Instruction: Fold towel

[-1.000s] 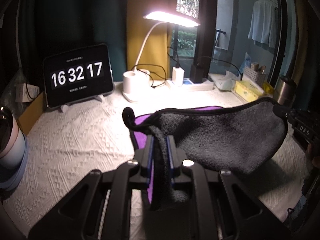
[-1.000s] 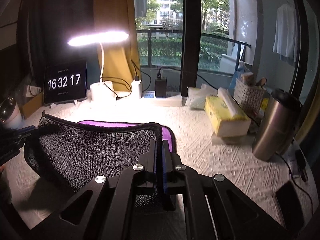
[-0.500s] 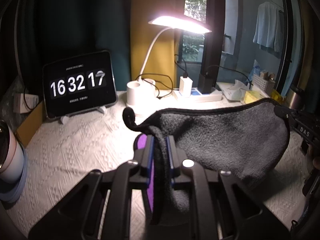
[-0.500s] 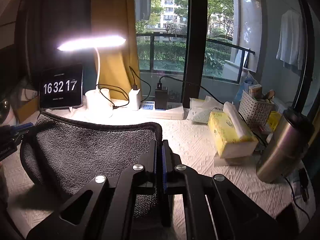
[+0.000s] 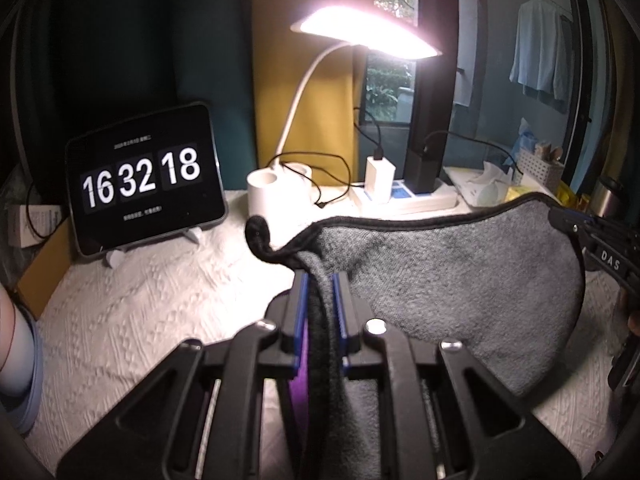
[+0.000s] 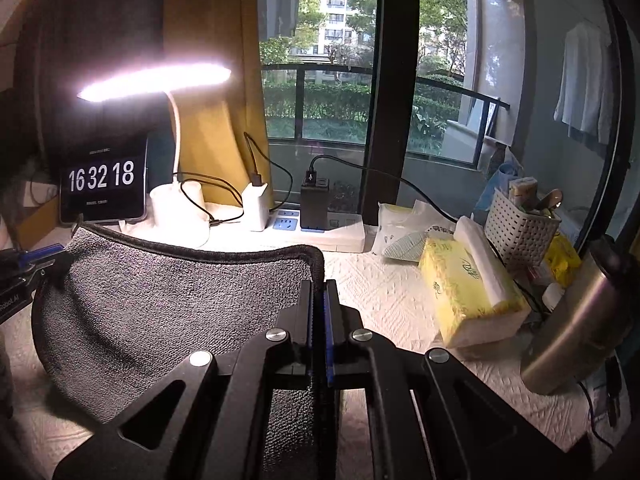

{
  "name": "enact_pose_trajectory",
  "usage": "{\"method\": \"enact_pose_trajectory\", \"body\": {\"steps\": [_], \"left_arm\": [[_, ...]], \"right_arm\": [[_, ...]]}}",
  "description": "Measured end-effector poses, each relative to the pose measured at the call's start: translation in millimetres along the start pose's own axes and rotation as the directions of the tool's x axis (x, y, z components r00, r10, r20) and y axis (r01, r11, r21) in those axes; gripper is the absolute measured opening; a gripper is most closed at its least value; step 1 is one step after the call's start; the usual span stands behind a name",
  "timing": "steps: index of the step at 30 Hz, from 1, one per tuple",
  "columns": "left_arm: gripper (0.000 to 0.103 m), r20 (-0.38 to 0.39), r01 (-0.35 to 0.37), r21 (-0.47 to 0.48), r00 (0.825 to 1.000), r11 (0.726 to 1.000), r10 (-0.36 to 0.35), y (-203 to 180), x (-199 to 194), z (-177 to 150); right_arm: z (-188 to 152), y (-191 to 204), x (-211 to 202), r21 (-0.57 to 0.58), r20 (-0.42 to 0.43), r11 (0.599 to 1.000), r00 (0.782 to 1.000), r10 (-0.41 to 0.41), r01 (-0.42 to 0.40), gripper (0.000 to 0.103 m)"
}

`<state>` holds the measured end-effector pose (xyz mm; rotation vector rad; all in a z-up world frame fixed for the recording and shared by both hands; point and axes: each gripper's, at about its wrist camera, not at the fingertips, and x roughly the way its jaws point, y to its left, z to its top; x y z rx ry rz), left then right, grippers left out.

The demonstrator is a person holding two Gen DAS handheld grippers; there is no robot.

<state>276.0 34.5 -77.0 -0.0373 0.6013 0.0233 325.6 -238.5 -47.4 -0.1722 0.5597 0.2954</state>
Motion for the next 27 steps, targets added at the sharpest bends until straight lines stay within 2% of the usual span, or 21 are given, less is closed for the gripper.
{"method": "enact_pose_trajectory", "body": {"steps": [14,27], "left_arm": [[0.013,-0.063,-0.022,0.0,0.998,1.0,0.022,2.3,48.2,0.9],[0.013,-0.187,-0.03,-0.034,0.982,0.999,0.023,13.0,91.8,-13.2]], "right_arm": [[-8.2,-1.4,56.2,-0.014,-0.082,1.0,0.996,-0.02,0.019,0.005],[-19.0,2.5,102.8,-0.031,-0.198,0.999,0.979,-0.04,0.034,0.005]]}}
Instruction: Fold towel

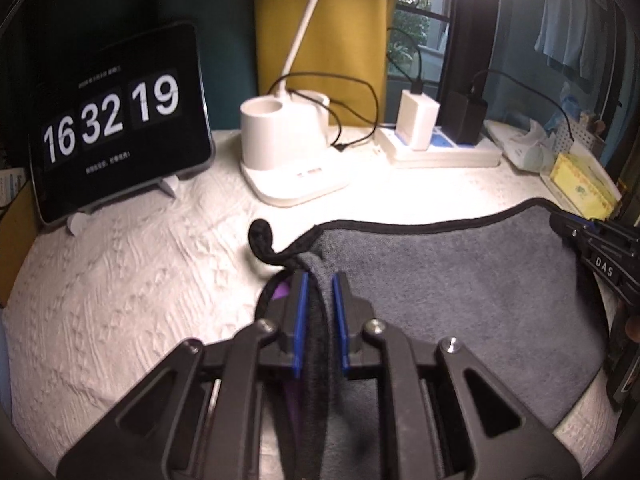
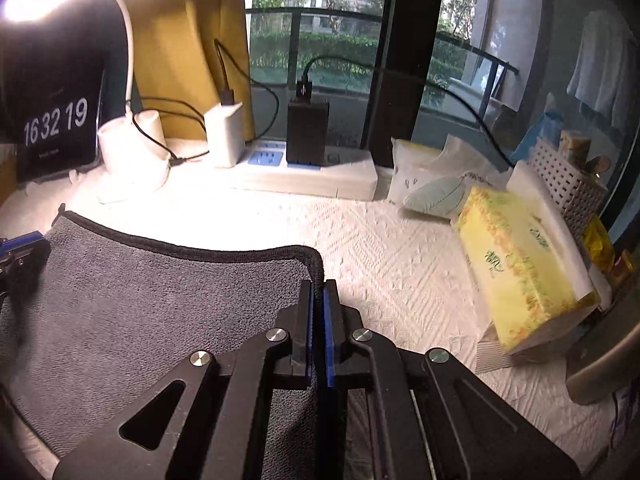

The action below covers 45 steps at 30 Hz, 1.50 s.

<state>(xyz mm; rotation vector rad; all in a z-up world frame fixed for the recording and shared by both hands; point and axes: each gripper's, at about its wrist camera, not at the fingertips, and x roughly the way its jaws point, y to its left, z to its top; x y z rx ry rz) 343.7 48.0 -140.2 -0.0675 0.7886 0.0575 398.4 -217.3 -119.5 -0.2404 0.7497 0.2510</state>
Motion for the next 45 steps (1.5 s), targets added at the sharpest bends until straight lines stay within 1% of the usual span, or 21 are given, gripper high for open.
{"method": "enact_pose_trajectory", "body": {"steps": [6,11,18,21,22,23,24,25,26,27,28,29,31,45], "left_arm": [[0.015,-0.069,0.004,-0.024,0.998,1.0,-0.005,5.8,16.8,-5.4],[0.017,-0.089,-0.01,-0.015,0.996,1.0,0.009,4.3,21.0,-4.4],[0.023,-0.101,-0.027,-0.032,0.995,0.999,0.024,6.2,23.1,-1.1],[0.025,-0.103,-0.029,-0.045,0.994,0.999,0.024,7.4,21.0,-0.2],[0.026,-0.105,-0.031,-0.047,0.994,0.998,0.026,7.9,20.3,-0.4],[0.027,-0.108,-0.034,-0.052,0.994,0.998,0.028,8.7,19.7,-0.5],[0.031,-0.107,-0.036,-0.058,0.994,0.998,0.03,9.5,18.5,-0.6],[0.043,-0.107,-0.038,-0.061,0.994,0.997,0.032,9.9,17.8,-0.4],[0.052,-0.106,-0.033,-0.068,0.994,0.997,0.026,10.4,16.3,0.1],[0.07,-0.102,-0.024,-0.078,0.995,0.997,0.016,11.2,14.2,0.7],[0.079,-0.095,-0.017,-0.085,0.995,0.996,0.009,11.3,11.3,0.9],[0.08,-0.089,-0.013,-0.089,0.996,0.996,0.005,11.4,8.8,1.5],[0.081,-0.083,-0.014,-0.088,0.996,0.996,0.007,10.2,4.4,2.9],[0.082,-0.024,-0.006,-0.1,1.0,0.995,0.003,12.8,-35.7,4.4]], "right_arm": [[-1.4,-0.1,15.1,-0.003,-0.062,1.0,0.998,-0.001,0.001,0.005],[-1.4,0.9,26.1,-0.007,-0.116,1.0,0.993,-0.002,0.001,0.005],[-0.4,1.8,26.0,-0.006,-0.127,1.0,0.992,-0.009,0.008,0.006],[1.0,0.8,25.6,0.002,-0.133,1.0,0.991,-0.013,0.013,0.009],[1.4,1.1,25.6,0.003,-0.134,1.0,0.991,-0.018,0.019,0.013],[1.7,0.7,25.1,0.005,-0.134,1.0,0.991,-0.027,0.028,0.02],[1.9,0.3,24.5,0.008,-0.134,0.999,0.99,-0.034,0.036,0.023],[2.2,-1.0,23.3,0.014,-0.134,0.999,0.99,-0.037,0.039,0.03],[2.3,-2.0,22.5,0.02,-0.136,0.999,0.99,-0.034,0.037,0.032],[2.7,-3.1,21.3,0.027,-0.138,0.999,0.99,-0.027,0.031,0.033],[2.9,-3.4,20.2,0.032,-0.139,0.999,0.99,-0.021,0.026,0.036],[3.2,-3.5,18.4,0.035,-0.138,0.999,0.99,-0.015,0.02,0.041],[3.5,-1.6,14.1,0.032,-0.133,0.999,0.991,-0.013,0.017,0.045],[5.1,12.1,-22.6,0.019,-0.088,1.0,0.996,-0.009,0.011,0.047]]}}
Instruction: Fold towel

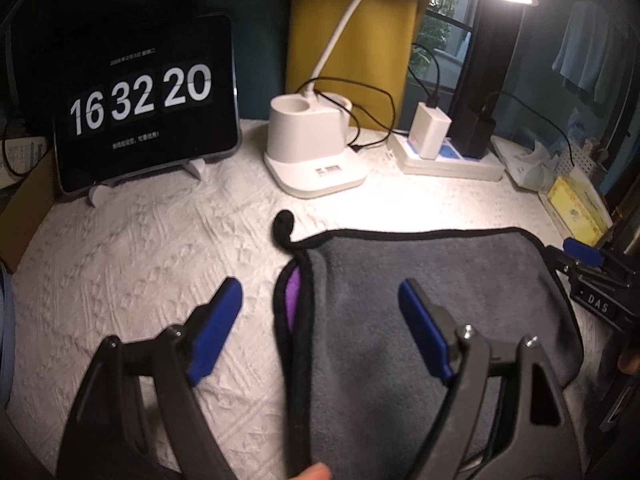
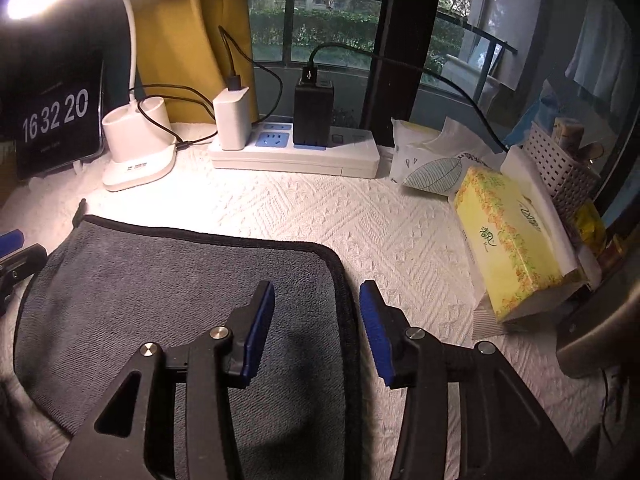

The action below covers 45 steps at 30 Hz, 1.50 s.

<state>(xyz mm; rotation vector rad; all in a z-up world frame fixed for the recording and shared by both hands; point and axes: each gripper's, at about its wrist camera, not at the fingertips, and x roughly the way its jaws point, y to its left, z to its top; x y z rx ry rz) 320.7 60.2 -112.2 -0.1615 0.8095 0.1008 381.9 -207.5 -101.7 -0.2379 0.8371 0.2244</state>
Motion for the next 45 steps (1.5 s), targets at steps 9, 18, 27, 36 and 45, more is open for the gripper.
{"method": "enact_pose_trajectory", "body": {"steps": [9,18,27,36,45], "left_arm": [[0.082,0.029,0.014,0.004,0.999,1.0,-0.014,-2.1,-27.9,-5.9],[0.082,0.049,0.023,0.005,0.998,1.0,-0.024,-2.6,-51.3,-14.9],[0.082,0.062,0.04,0.006,0.997,0.999,-0.04,-1.4,-77.9,-28.4],[0.082,0.068,0.049,0.01,0.996,0.999,-0.05,-0.9,-100.9,-45.3],[0.082,0.085,0.06,0.024,0.994,0.998,-0.062,-4.3,-127.2,-61.7]], "right_arm": [[-5.7,5.9,-27.0,-0.003,0.031,1.0,1.0,0.003,-0.002,0.047],[-13.6,10.9,-55.9,-0.004,0.066,1.0,0.998,0.004,-0.004,0.047],[-25.2,18.4,-84.0,-0.009,0.093,1.0,0.996,0.009,-0.008,0.047],[-44.2,23.0,-111.2,-0.003,0.111,1.0,0.994,0.014,-0.014,0.047],[-61.8,25.5,-136.9,0.007,0.134,1.0,0.991,0.015,-0.016,0.047]]}}
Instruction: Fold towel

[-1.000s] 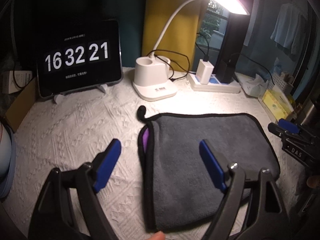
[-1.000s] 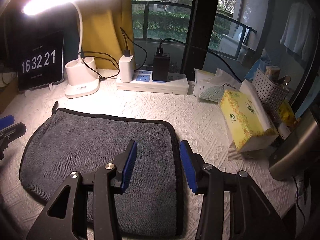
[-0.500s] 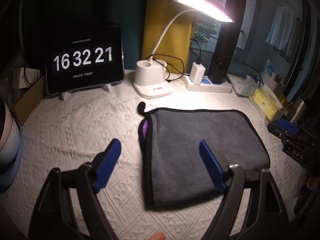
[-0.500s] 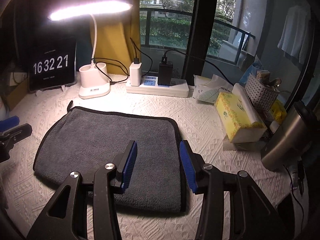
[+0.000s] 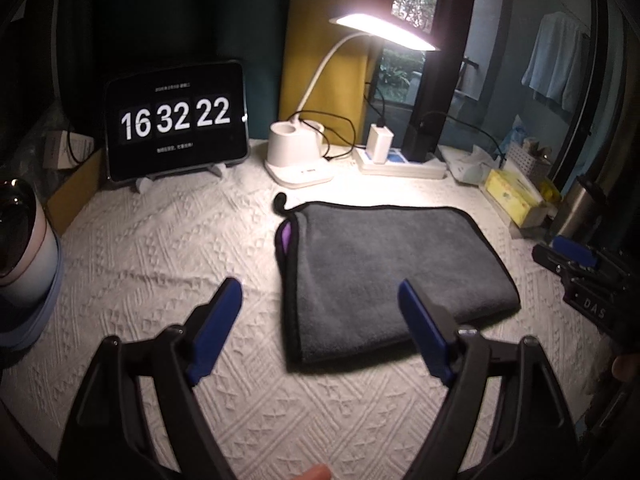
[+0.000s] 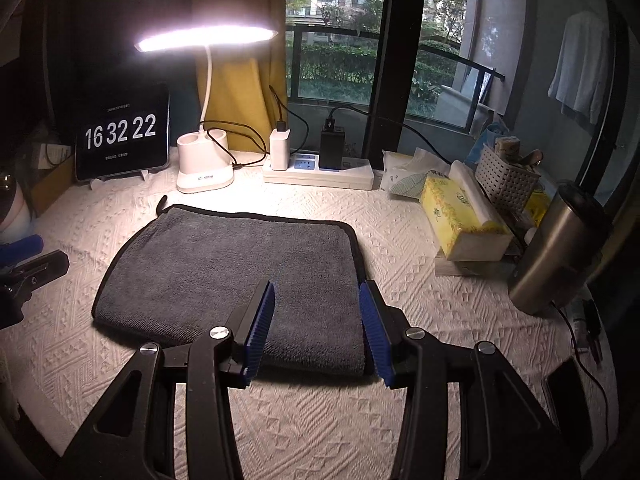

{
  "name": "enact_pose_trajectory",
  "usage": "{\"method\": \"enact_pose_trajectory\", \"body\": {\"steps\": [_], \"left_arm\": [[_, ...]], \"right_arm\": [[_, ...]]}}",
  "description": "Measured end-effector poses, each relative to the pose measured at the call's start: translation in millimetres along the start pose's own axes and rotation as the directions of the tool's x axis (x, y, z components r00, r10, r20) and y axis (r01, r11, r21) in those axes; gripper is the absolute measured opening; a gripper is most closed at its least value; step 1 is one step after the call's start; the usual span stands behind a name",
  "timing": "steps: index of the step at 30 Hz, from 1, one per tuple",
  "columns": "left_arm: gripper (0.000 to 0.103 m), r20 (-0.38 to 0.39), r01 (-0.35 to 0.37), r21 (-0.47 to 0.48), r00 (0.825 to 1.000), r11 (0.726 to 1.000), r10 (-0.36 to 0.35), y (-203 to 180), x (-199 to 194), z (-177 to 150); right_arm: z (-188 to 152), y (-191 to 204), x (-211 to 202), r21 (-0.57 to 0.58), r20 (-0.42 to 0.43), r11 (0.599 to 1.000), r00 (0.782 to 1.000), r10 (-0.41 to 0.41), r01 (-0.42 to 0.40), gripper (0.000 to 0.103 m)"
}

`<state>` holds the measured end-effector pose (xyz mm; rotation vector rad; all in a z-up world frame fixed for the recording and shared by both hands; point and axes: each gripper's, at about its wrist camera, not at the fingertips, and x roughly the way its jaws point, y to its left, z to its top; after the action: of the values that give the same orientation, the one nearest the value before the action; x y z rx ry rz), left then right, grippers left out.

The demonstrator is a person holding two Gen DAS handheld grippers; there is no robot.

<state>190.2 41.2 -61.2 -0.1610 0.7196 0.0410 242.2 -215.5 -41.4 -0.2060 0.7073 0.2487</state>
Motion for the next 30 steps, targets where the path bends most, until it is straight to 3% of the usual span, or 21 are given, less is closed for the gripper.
{"method": "enact_pose_trajectory", "body": {"steps": [8,17,30], "left_arm": [[0.082,0.019,0.016,0.016,1.0,1.0,-0.016,-5.8,-26.2,-12.0],[0.082,0.09,0.038,-0.018,0.995,0.999,-0.036,-4.4,-63.2,-24.1],[0.082,0.163,0.059,0.002,0.985,0.998,-0.058,-10.7,-108.2,-41.6]], "right_arm": [[-11.4,3.3,-34.0,0.022,0.043,1.0,0.999,0.008,-0.009,0.047],[-22.6,9.6,-77.8,0.026,0.106,1.0,0.994,0.011,-0.014,0.047],[-40.0,17.1,-130.3,0.018,0.182,1.0,0.983,-0.007,0.004,0.047]]}}
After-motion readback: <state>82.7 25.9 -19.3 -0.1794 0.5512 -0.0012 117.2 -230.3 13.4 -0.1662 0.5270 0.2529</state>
